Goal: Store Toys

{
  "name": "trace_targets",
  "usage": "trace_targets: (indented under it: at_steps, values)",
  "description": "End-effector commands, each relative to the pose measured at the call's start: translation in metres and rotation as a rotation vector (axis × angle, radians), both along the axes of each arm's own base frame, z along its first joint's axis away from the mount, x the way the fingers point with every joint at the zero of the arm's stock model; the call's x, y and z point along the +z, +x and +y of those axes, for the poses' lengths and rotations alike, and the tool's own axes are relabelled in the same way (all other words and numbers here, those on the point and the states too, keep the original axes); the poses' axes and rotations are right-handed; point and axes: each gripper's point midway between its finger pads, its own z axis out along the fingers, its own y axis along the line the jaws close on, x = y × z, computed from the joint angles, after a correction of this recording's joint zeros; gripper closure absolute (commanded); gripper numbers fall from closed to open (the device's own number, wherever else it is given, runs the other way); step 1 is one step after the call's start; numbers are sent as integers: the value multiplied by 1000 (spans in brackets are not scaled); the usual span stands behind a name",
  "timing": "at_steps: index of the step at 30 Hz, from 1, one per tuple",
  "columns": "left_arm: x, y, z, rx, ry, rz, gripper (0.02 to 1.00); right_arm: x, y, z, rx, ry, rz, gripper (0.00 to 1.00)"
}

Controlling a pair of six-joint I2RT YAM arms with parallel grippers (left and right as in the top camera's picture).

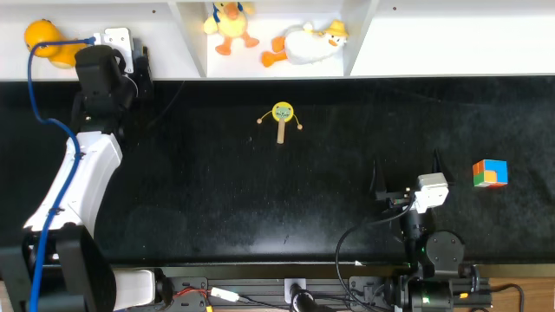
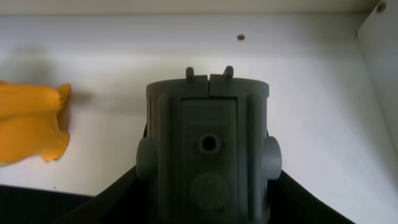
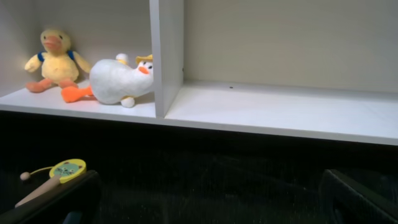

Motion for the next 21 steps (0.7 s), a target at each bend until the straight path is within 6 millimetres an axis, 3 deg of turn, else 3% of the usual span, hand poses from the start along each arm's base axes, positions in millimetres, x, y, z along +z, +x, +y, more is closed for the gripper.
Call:
trace_targets:
  at_steps: [1,14,21]
  values:
    - [19,13,0,-27,3,-62,805,-3,0,-2,-13,4,1,5]
    - [5,29,-1,-42,-9,-82,831,-3,0,-2,-13,4,1,5]
    - [-5,30,10,-20,-11,-64,827,-3,0,-2,-13,4,1,7]
